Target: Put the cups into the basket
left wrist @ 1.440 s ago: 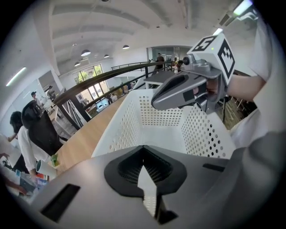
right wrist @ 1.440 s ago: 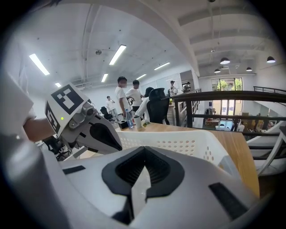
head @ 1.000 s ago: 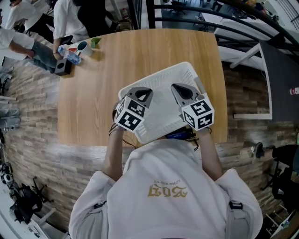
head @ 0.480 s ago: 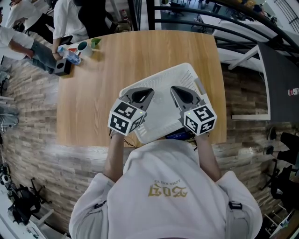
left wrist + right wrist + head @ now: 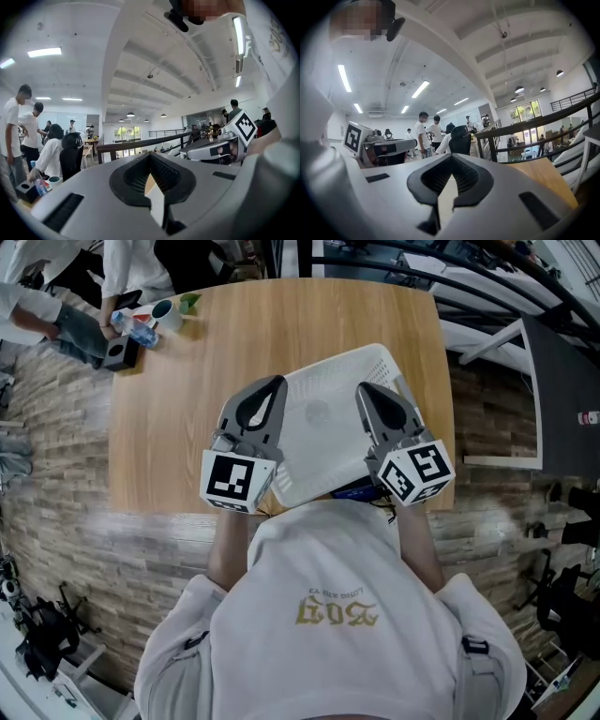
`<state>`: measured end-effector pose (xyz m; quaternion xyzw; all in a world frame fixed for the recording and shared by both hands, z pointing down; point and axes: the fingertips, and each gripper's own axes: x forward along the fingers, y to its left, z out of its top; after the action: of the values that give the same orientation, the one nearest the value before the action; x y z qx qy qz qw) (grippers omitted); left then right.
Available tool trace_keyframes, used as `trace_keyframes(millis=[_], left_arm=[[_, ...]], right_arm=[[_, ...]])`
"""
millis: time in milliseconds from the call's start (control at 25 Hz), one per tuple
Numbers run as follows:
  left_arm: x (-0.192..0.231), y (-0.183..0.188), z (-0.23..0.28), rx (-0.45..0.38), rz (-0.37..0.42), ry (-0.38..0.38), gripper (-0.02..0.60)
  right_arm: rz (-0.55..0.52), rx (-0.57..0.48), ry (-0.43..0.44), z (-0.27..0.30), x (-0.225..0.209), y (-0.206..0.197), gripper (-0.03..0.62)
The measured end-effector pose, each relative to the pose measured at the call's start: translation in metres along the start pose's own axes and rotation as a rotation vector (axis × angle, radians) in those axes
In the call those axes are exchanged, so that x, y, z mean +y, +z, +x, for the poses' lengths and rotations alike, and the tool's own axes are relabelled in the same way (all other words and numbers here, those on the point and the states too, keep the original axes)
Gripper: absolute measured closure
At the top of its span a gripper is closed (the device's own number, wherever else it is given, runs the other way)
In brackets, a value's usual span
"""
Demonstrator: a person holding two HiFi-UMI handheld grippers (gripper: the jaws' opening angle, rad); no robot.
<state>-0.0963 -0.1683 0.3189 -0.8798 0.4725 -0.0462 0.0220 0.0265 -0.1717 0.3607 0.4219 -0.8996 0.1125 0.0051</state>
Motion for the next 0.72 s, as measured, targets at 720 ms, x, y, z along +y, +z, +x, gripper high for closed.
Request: trace_keyframes(millis=[720], left_arm=[[-0.012,-0.003,-0.010,-0.013,-0.044,-0.022,0.575]], right_arm=[[-0.079,-0.035,-0.005,-0.012,0.010,0.012,0.585]])
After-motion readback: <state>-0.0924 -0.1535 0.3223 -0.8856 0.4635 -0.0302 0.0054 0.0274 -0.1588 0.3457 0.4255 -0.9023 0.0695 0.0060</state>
